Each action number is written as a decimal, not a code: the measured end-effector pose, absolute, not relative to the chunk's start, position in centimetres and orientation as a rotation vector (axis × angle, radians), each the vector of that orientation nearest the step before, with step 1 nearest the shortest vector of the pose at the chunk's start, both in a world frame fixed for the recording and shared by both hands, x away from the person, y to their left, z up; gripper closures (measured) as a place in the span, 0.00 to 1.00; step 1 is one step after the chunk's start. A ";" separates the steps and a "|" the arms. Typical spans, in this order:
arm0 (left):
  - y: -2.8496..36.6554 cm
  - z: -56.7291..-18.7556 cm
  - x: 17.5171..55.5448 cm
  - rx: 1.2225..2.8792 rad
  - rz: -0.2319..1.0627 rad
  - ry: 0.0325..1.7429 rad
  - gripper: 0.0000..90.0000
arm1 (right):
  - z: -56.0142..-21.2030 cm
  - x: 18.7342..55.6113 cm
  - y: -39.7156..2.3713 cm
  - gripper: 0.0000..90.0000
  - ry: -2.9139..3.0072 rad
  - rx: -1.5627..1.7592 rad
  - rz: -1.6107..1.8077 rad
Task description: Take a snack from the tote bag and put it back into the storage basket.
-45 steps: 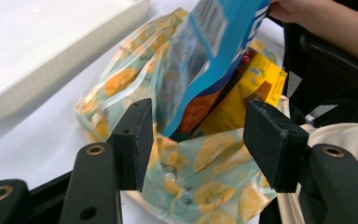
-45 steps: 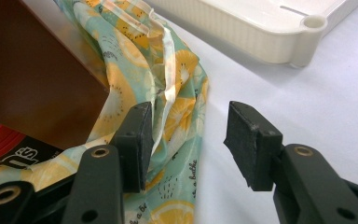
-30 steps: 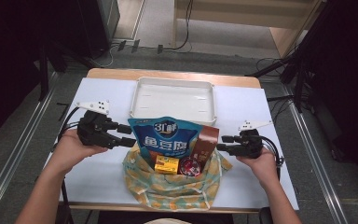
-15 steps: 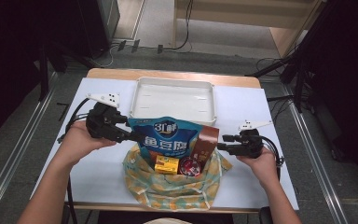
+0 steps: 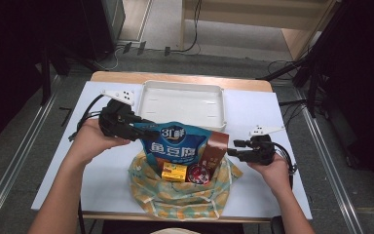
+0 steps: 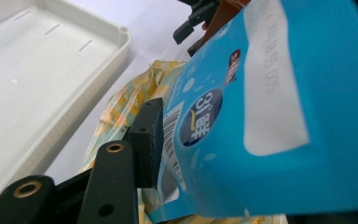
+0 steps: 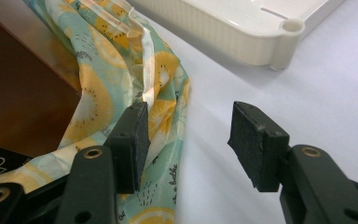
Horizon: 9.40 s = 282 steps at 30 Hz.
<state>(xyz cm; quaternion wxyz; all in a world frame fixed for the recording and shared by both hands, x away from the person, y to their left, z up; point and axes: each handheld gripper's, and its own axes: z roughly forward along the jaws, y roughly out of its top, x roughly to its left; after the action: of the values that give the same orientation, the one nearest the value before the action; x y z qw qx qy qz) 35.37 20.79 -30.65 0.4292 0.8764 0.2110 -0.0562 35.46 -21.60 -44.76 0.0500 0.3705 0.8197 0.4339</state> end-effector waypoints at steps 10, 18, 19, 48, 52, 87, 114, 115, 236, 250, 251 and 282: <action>20.6 -31.4 35.5 2.192 -0.147 0.526 0.73 | -44.8 35.5 -21.5 0.54 2.503 1.117 1.311; 20.6 -31.8 35.4 2.183 -0.156 0.507 0.87 | -44.8 35.4 -21.5 0.54 2.504 1.113 1.312; 20.6 -31.9 35.5 2.182 -0.160 0.506 0.87 | -44.8 35.4 -21.5 0.54 2.504 1.113 1.312; 19.6 -31.3 35.6 2.006 -0.183 0.601 0.99 | -44.9 35.2 -21.4 0.53 2.530 1.109 1.284; 19.1 -31.1 35.8 1.985 -0.193 0.606 0.99 | -44.9 35.2 -21.6 0.53 2.524 1.114 1.289; 17.2 -23.7 36.5 1.961 -0.109 0.549 0.99 | -44.8 35.1 -21.5 0.53 2.528 1.111 1.295; 22.1 -21.5 37.1 1.935 0.006 0.650 0.99 | -44.8 35.0 -21.1 0.52 2.532 1.087 1.301; 22.5 -21.4 37.1 1.929 0.017 0.663 0.99 | -44.8 35.0 -21.1 0.52 2.533 1.087 1.303; 19.0 -31.8 50.5 2.022 0.106 0.866 0.96 | -45.1 35.0 -20.5 0.52 2.576 1.049 1.256; 20.2 -32.9 48.9 2.025 0.082 0.894 0.68 | -45.1 34.9 -20.6 0.53 2.578 1.059 1.253; 20.2 -32.9 48.9 2.025 0.082 0.894 0.66 | -45.1 34.9 -20.6 0.53 2.578 1.059 1.253; 21.8 -38.5 45.5 2.086 0.062 0.957 0.62 | -45.3 35.1 -20.5 0.52 2.583 1.060 1.255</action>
<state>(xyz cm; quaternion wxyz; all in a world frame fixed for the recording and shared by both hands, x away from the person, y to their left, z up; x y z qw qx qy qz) 45.54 21.80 -38.48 0.4102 0.8286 0.3802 0.0248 35.07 -20.53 -45.27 0.0403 0.3459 0.8431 0.4098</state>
